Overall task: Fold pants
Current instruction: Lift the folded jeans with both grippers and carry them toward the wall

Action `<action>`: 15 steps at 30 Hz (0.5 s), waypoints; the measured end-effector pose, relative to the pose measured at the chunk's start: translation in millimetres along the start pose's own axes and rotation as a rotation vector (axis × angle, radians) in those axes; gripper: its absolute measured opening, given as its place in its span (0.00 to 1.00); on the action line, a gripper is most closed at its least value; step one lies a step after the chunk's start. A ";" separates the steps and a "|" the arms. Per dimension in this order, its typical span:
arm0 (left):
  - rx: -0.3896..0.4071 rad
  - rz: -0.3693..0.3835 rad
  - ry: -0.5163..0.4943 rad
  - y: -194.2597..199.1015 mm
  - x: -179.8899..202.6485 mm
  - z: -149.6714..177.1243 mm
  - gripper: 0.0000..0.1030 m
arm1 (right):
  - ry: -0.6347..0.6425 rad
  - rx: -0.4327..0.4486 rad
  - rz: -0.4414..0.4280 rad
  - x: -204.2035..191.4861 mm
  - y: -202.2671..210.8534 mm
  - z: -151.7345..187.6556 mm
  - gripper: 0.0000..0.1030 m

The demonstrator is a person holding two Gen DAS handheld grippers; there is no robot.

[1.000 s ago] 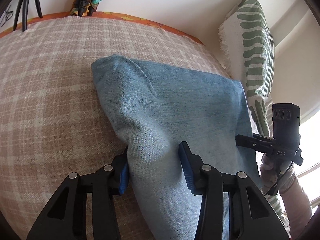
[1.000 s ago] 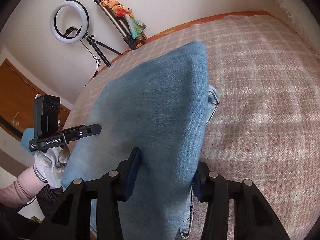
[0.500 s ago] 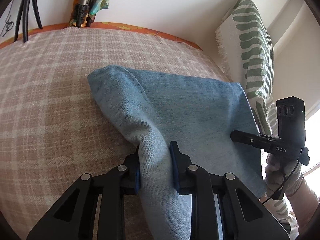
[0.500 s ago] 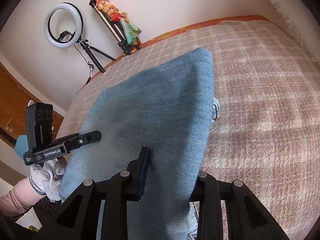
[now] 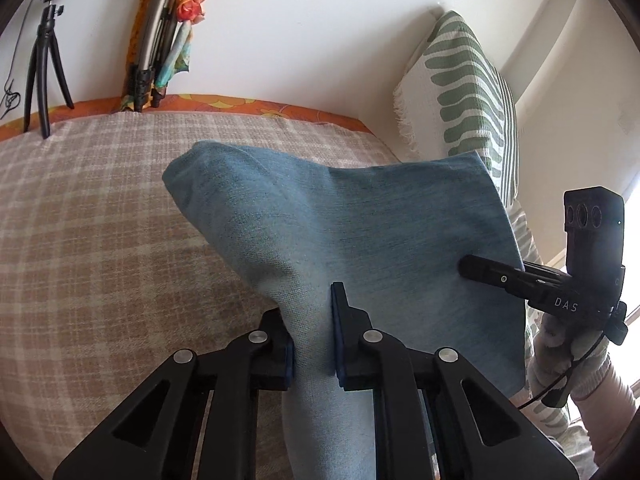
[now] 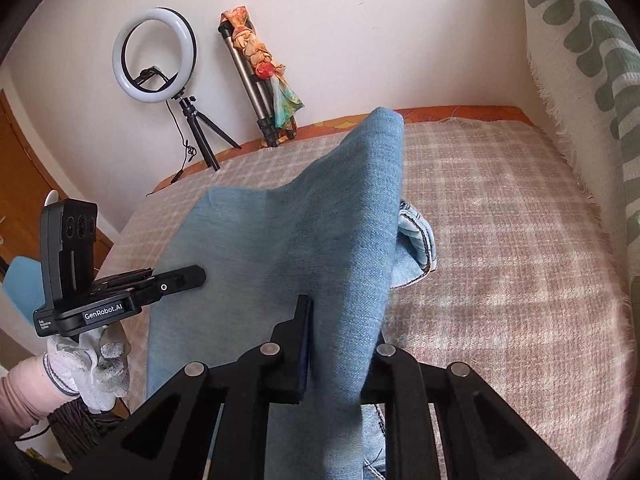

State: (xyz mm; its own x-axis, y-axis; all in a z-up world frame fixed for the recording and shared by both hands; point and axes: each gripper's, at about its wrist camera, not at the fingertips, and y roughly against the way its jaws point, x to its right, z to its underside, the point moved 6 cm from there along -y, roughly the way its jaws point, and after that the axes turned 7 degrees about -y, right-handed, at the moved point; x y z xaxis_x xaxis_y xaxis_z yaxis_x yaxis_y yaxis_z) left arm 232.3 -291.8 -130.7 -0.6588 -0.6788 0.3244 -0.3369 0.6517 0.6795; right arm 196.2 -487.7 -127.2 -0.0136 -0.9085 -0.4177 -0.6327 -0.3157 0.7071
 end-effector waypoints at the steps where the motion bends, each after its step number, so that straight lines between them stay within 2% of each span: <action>1: 0.008 0.003 -0.014 1.9 2.9 -4.7 0.12 | -0.002 0.011 0.002 -0.6 4.9 -4.2 0.13; 8: 0.073 0.009 -0.094 5.6 18.0 -53.3 0.12 | 0.030 0.099 0.041 -3.8 32.3 -58.1 0.13; 15: 0.110 -0.009 -0.128 -13.9 14.4 -117.5 0.12 | 0.073 0.123 0.089 -2.5 24.3 -129.0 0.13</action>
State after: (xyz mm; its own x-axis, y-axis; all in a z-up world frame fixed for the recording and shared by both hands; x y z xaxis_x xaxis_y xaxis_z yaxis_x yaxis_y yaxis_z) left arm 306.5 -350.4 -58.2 -0.7333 -0.6408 0.2274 -0.4103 0.6837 0.6035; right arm 280.7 -528.4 -35.4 -0.0203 -0.9501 -0.3113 -0.7218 -0.2016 0.6621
